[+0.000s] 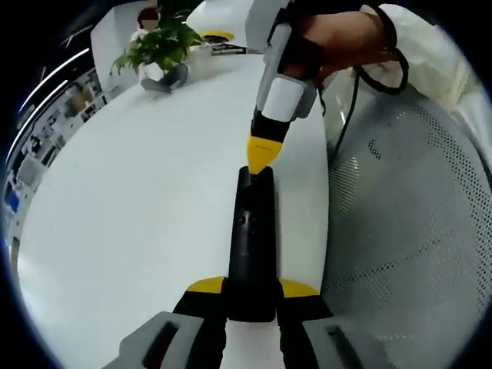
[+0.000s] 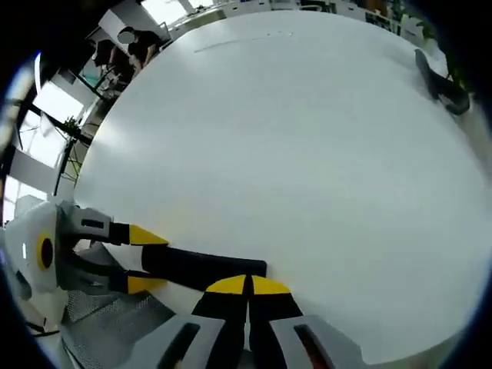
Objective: Press the specified remote control buttons in sequence, fully releasing each button before pressing the next.
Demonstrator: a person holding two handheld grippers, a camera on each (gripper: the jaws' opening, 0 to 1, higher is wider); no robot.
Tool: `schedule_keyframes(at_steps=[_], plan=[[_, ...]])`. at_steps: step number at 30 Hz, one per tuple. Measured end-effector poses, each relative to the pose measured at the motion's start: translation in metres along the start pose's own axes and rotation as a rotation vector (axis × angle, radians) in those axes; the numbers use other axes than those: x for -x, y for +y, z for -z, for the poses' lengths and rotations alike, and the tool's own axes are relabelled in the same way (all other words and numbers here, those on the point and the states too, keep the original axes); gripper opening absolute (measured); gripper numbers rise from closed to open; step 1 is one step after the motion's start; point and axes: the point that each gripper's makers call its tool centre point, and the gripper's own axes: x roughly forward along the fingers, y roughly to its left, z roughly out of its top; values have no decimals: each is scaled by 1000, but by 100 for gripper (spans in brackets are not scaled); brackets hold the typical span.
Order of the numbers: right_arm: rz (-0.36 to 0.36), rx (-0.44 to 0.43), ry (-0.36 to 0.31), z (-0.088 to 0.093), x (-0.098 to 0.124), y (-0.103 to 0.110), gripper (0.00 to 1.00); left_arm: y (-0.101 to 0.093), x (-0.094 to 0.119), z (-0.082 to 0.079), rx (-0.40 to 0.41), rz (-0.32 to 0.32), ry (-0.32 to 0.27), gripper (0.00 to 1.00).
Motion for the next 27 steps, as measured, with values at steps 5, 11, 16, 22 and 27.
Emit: schedule_keyframes(at_steps=[5,11,16,22,27], plan=[[-13,-9,-9,-1,0,0,0,-3,1,1,-12,17,-16,24],[-22,-18,-1,-1,0,-1,0,-4,4,5,1,32,-25,24],[-44,-24,-24,0,2,0,0,-5,2,4,-20,19,-2,24],[-37,1,-35,1,2,2,0,-4,3,5,-38,30,22,24],[-21,31,-17,2,2,3,0,-5,2,5,-48,18,38,24]])
